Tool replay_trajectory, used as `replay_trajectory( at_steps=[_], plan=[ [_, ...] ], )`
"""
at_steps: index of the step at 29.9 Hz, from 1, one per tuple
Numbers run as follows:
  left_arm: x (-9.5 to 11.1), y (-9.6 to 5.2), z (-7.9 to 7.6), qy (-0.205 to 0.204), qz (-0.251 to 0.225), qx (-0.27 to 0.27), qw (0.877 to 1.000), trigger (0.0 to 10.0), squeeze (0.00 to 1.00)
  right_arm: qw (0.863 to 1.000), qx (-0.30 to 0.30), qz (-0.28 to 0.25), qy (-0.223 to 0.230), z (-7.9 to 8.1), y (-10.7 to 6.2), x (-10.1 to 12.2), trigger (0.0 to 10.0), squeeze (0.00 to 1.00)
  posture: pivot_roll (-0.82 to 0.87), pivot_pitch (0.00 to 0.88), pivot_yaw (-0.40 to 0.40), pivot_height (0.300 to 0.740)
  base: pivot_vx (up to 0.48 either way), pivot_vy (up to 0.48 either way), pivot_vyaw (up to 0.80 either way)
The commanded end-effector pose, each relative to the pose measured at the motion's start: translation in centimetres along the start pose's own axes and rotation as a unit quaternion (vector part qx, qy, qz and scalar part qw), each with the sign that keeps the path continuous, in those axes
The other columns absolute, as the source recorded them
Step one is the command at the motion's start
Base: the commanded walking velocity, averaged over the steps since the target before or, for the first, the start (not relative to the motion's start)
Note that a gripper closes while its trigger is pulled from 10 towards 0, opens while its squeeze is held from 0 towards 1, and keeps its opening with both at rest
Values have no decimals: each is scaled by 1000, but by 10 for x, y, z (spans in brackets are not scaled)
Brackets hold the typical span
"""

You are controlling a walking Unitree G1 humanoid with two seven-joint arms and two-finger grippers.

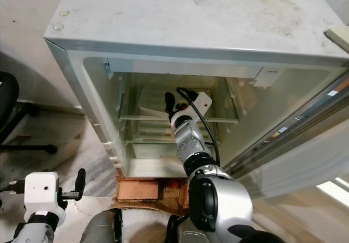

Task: Restocking fridge

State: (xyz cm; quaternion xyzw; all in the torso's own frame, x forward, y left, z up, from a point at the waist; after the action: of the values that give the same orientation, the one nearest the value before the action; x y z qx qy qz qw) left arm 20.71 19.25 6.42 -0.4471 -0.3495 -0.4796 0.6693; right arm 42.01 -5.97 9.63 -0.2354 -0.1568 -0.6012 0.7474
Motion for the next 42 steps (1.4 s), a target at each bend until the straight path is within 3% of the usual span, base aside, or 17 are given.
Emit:
replay_trajectory(
  at_steps=[1, 3, 5, 7, 11, 17, 18, 19, 20, 29, 38, 41, 42],
  plan=[
    [-6, 0, -1, 3, 11, 1, 1000, 10000, 0, 999, 34, 3, -6, 28, 4, -6, 10000, 1000, 262, 188, -116, 740, 0, 0, 0],
    [-5, 4, 0, 5, 8, 3, 1000, 10000, 0, 999, 33, -25, -25, 20, 5, 16, 10000, 1000, 259, 182, -114, 740, 0, 0, 0],
    [-6, 6, 1, 6, 7, 2, 1000, 10000, 0, 999, 31, -32, -31, 15, 4, 23, 10000, 1000, 251, 169, -109, 740, 0, 0, 0],
    [-2, 13, 2, 5, 0, 4, 1000, 10000, 0, 996, 29, -51, -66, 0, 0, 39, 10000, 1000, 242, 151, -106, 740, 0, 0, 0],
    [0, 17, 2, -17, -6, 10, 1000, 10000, 0, 994, 35, -58, -90, -9, -5, 42, 10000, 1000, 219, 123, -102, 740, 0, 0, 0],
    [9, 31, -3, -16, -21, 12, 1000, 10000, 0, 982, 67, -73, -160, -23, -25, 46, 10000, 1000, 178, 92, -89, 740, 0, 0, 0],
    [11, 34, -4, -15, -25, 12, 1000, 10000, 0, 976, 83, -75, -189, -19, -30, 47, 10000, 455, 169, 89, -85, 740, 0, 0, 0],
    [13, 36, -4, -14, -27, 11, 999, 10000, 0, 970, 95, -77, -209, -17, -35, 46, 10000, 455, 163, 88, -83, 740, 0, 0, 0],
    [15, 39, -4, -12, -32, 11, 999, 10000, 0, 962, 112, -84, -235, -10, -43, 47, 10000, 0, 151, 82, -78, 740, 0, 0, 0],
    [29, 53, -6, -22, -54, 12, 998, 10000, 0, 945, 99, -105, -292, -18, -64, 66, 10000, 0, 106, 43, -66, 740, -171, 0, 0],
    [22, 59, -10, -20, -53, 1, 998, 10000, 0, 932, 70, -92, -342, -33, -86, 70, 10000, 0, 79, 0, -53, 740, -396, 0, 0],
    [23, 65, -10, -18, -55, -2, 998, 10000, 0, 928, 26, -97, -358, -57, -96, 75, 10000, 0, 73, 0, -49, 740, -414, 0, 0],
    [22, 66, -10, -18, -55, -1, 998, 10000, 0, 928, 22, -97, -359, -58, -97, 75, 10000, 0, 73, 0, -49, 740, -420, 0, 0]
  ],
)
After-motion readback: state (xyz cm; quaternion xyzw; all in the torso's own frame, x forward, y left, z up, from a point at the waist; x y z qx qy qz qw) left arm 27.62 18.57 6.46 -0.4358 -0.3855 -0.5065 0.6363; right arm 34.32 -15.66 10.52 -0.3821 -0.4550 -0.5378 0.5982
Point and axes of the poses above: a point about 5 cm out from each wrist's last joint towards the gripper, its own y axis pointing out of the wrist towards the gripper, its own x axis along the axis of the wrist's last joint, z = x × y, the point moved 5 cm from there along y, pointing out of the wrist towards the gripper, and after that the axes turned 13 degrees about y, right-handed, at the moved point
